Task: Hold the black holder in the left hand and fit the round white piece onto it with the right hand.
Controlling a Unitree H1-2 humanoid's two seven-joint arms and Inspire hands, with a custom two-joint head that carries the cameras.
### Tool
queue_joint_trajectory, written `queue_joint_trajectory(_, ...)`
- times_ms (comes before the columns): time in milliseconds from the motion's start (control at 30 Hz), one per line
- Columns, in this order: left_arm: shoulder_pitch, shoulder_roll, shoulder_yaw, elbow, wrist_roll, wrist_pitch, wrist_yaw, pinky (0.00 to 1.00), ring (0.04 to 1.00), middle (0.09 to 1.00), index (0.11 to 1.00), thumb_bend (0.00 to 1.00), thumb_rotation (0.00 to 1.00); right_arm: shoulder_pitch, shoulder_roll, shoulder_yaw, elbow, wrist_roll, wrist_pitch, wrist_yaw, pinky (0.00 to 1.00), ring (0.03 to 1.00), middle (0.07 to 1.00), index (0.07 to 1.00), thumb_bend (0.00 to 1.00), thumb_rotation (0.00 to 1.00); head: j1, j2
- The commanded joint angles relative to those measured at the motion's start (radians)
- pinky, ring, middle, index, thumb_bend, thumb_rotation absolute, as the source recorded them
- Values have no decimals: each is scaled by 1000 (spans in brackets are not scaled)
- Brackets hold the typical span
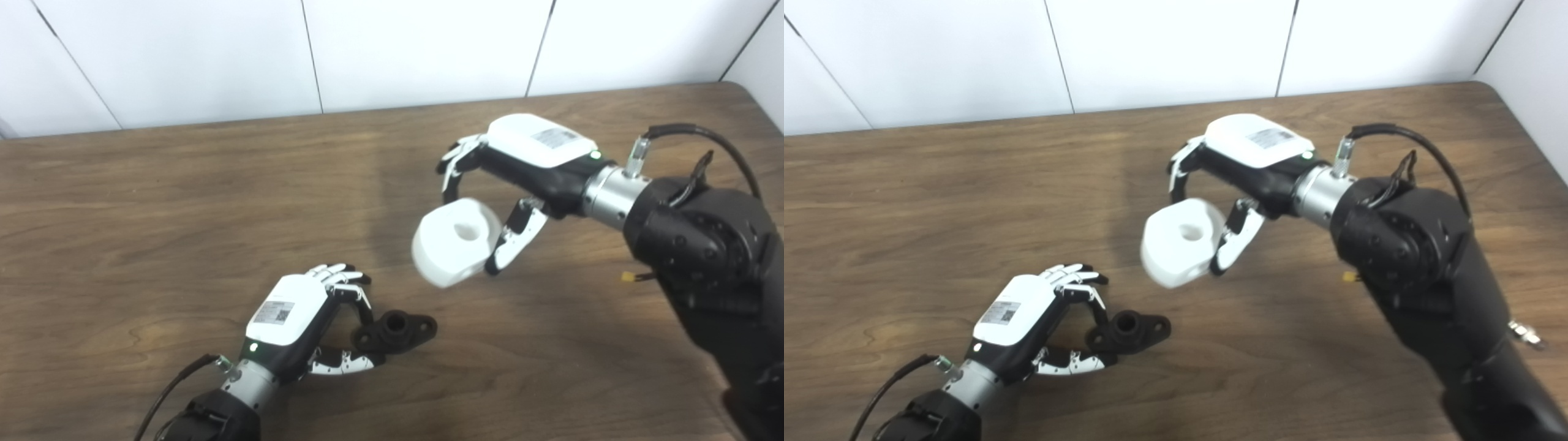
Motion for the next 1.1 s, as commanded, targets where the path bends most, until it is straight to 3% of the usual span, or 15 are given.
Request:
queue_joint_trajectory(0,19,-2,-28,12,22,37,-82,872,889,818,488,515,55,-17,16,-6,-46,-16,10,25,908,896,812,482,526,149,-3,11)
queue_joint_trajectory(167,15,-12,-34,-3,33,59,-107,868,889,817,488,515,54,-13,37,19,-71,-15,-3,54,866,884,803,481,526,149,-6,31)
queue_joint_trajectory(567,0,-23,-40,-20,37,87,-141,874,894,823,488,514,56,-18,75,29,-105,-24,3,103,872,901,815,482,526,147,-6,68)
queue_joint_trajectory(1067,-3,-27,-43,-29,42,92,-149,872,891,821,488,514,57,-1,102,61,-55,-22,-99,49,805,884,802,481,527,145,-7,78)
